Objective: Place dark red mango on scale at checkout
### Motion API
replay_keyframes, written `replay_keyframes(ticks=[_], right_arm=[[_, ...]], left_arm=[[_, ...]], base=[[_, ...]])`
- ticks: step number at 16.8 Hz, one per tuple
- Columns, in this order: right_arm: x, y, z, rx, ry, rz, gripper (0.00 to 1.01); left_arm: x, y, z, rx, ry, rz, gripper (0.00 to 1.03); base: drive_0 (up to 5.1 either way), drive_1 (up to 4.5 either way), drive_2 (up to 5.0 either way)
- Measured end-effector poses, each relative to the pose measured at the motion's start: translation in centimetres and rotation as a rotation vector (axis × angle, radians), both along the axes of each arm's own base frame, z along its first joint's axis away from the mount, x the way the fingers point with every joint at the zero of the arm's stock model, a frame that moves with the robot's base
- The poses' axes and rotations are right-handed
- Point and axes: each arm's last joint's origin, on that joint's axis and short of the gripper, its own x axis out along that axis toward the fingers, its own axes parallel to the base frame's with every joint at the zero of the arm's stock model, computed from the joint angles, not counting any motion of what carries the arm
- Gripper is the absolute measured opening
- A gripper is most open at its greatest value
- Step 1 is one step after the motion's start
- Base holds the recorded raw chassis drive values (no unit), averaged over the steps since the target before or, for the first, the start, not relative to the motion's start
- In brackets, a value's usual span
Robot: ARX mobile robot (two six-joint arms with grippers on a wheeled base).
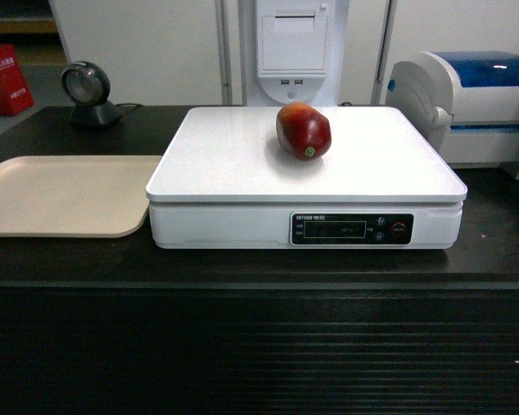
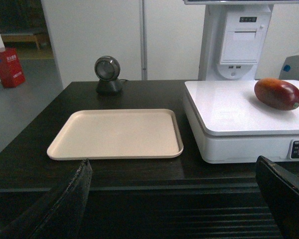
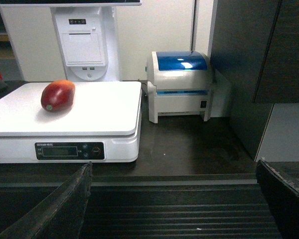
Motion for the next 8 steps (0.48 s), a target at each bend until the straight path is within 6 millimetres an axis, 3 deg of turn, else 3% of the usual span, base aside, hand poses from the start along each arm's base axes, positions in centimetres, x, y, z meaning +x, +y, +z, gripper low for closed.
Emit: replay_keyframes(ticks=[8], right_arm=[[0.00, 0.00, 0.00, 0.000, 0.000, 0.000, 0.98]], left_arm=[[0.00, 0.00, 0.00, 0.000, 0.000, 0.000, 0.98]], base=[[0.0, 0.00, 0.0]])
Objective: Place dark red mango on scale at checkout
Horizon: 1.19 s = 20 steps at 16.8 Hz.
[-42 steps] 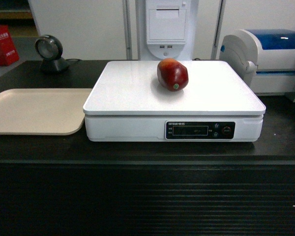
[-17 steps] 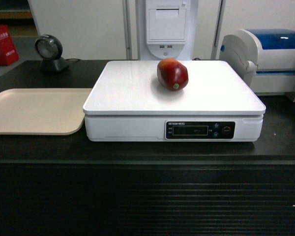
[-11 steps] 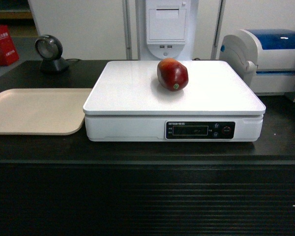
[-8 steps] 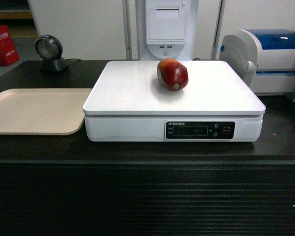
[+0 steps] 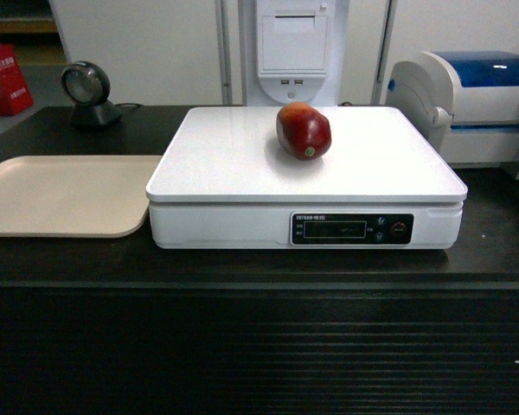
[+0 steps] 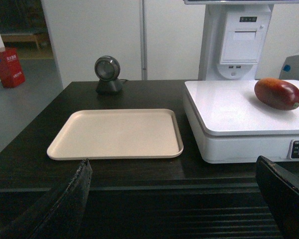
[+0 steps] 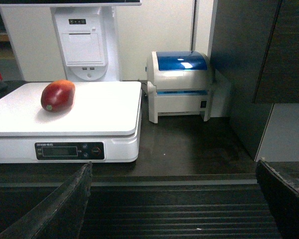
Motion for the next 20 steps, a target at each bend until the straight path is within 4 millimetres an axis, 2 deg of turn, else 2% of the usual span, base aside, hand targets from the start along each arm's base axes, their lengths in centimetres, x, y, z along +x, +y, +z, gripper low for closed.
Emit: replay_keyframes(ticks=[20], right_arm=[[0.00, 0.00, 0.00, 0.000, 0.000, 0.000, 0.98]], left_arm=[[0.00, 0.00, 0.00, 0.000, 0.000, 0.000, 0.98]], base=[[0.0, 0.00, 0.0]])
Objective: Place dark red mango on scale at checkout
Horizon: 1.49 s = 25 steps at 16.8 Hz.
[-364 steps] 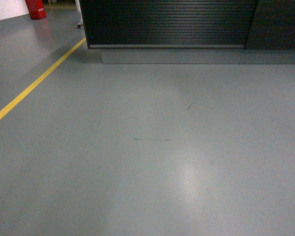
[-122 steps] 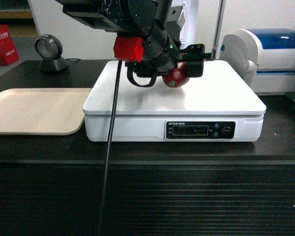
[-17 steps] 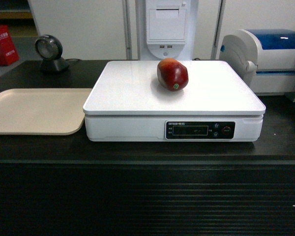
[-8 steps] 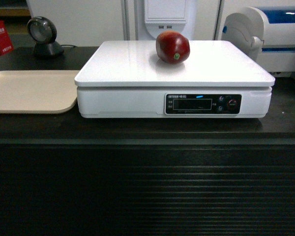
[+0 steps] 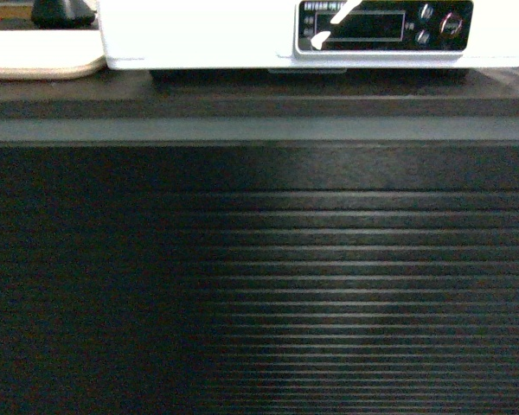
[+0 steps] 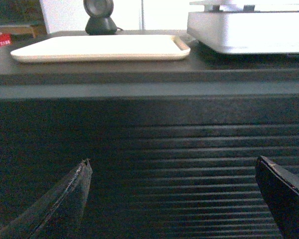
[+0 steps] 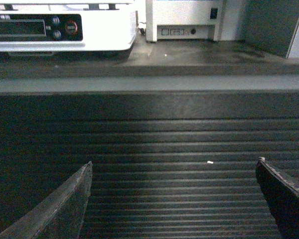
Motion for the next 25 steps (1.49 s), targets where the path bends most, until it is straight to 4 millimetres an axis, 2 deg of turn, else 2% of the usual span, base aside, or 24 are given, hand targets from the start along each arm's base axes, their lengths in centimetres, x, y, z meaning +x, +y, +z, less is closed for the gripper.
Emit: replay_keyframes(ticks=[25], right_arm=[[0.00, 0.00, -0.01, 0.000, 0.001, 0.000, 0.98]], left_arm=[[0.00, 0.00, -0.02, 0.000, 0.002, 0.000, 0.98]], base=[[0.0, 0.00, 0.0]])
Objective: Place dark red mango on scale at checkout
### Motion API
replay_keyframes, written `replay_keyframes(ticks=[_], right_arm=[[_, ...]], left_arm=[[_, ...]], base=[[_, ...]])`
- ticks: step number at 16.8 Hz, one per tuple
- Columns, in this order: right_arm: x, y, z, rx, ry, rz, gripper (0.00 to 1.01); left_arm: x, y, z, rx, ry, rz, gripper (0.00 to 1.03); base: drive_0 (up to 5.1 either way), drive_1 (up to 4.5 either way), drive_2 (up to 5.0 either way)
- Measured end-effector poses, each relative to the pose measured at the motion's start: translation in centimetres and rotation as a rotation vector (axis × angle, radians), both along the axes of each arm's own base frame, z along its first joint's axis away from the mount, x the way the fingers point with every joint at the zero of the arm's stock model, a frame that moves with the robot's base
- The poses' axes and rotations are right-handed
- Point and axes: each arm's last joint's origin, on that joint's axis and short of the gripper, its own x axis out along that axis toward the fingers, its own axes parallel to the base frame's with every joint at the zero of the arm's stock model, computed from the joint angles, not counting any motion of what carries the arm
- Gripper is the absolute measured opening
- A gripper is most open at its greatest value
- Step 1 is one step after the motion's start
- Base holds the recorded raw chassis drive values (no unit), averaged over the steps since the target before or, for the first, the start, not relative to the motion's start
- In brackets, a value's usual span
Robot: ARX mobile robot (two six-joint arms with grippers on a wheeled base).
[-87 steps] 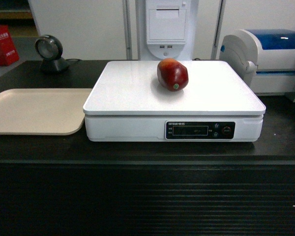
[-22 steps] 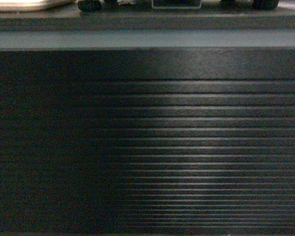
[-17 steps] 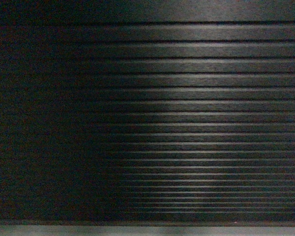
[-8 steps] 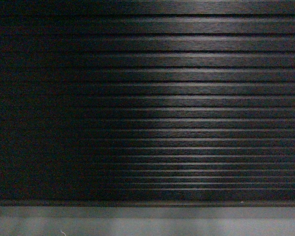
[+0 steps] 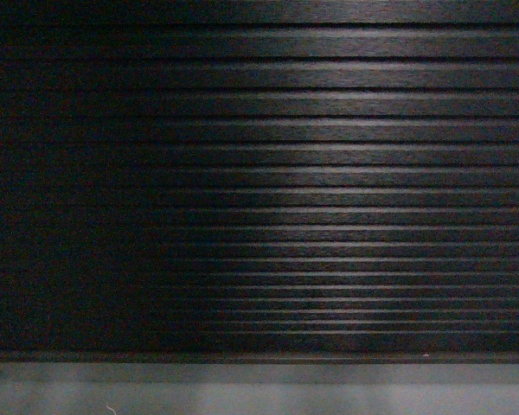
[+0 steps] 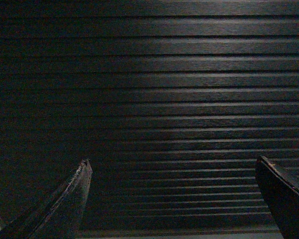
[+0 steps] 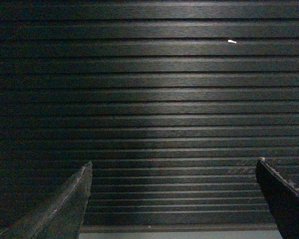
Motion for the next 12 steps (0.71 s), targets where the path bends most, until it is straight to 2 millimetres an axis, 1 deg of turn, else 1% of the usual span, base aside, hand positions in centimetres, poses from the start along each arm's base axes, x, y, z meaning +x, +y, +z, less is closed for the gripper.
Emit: replay_keyframes(ticks=[12], right_arm=[[0.00, 0.00, 0.00, 0.000, 0.000, 0.000, 0.98]], left_arm=[[0.00, 0.00, 0.00, 0.000, 0.000, 0.000, 0.98]], base=[[0.0, 0.00, 0.0]])
